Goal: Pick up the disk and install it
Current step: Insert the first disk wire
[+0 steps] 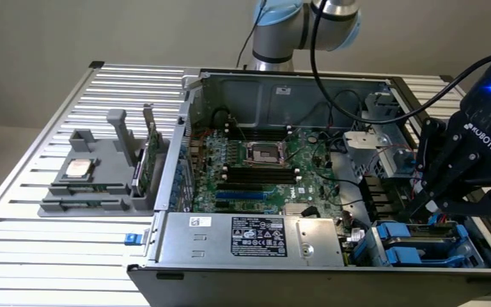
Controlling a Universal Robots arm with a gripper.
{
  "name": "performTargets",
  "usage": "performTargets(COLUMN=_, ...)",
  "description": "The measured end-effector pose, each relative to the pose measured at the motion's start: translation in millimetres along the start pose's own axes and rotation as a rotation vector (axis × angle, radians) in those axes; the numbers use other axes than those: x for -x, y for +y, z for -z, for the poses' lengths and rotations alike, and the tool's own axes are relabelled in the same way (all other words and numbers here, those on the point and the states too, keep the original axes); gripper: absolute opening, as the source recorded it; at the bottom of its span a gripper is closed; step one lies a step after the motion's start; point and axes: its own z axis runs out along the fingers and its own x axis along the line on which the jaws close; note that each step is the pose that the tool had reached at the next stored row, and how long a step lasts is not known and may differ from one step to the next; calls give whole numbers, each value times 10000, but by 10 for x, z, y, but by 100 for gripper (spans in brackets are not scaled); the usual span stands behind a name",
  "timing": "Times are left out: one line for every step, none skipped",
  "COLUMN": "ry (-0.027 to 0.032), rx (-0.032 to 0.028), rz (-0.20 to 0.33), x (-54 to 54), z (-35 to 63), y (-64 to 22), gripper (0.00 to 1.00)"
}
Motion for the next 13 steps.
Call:
performTargets(ry=0, rx=0, rz=0, x=0, z=0, y=0, gripper=11)
performTargets(ry=0, rx=0, rz=1, x=0, z=0, y=0, gripper=11)
performTargets(ry=0, rx=0, rz=0, x=0, z=0, y=0, gripper=11)
performTargets(ry=0, rx=0, rz=0, x=0, z=0, y=0, gripper=11)
performTargets(ry=0, rx=0, rz=-1, x=0, z=0, y=0, gripper=11)
performTargets(ry=0, rx=0, rz=0, x=0, z=0, y=0, gripper=11)
performTargets(ry=1, rx=0, rz=0, x=0, z=0, y=0, gripper=11)
performTargets(ry=0, rx=0, rz=0, x=0, z=0, y=0, gripper=11)
performTargets(ry=0, rx=0, rz=0, x=0, z=0, y=0, gripper=11)
performTargets(ry=1, rx=0, rz=0, x=0, z=0, y=0, gripper=11)
performTargets(ry=0, rx=0, rz=0, x=-1, z=0, y=0, gripper=11)
performTargets(ry=-1, rx=0, rz=0, x=-2, z=1, y=4, gripper=11)
performTargets(ry=-3, rx=-1, rz=6, x=-2, z=4, y=22, gripper=11)
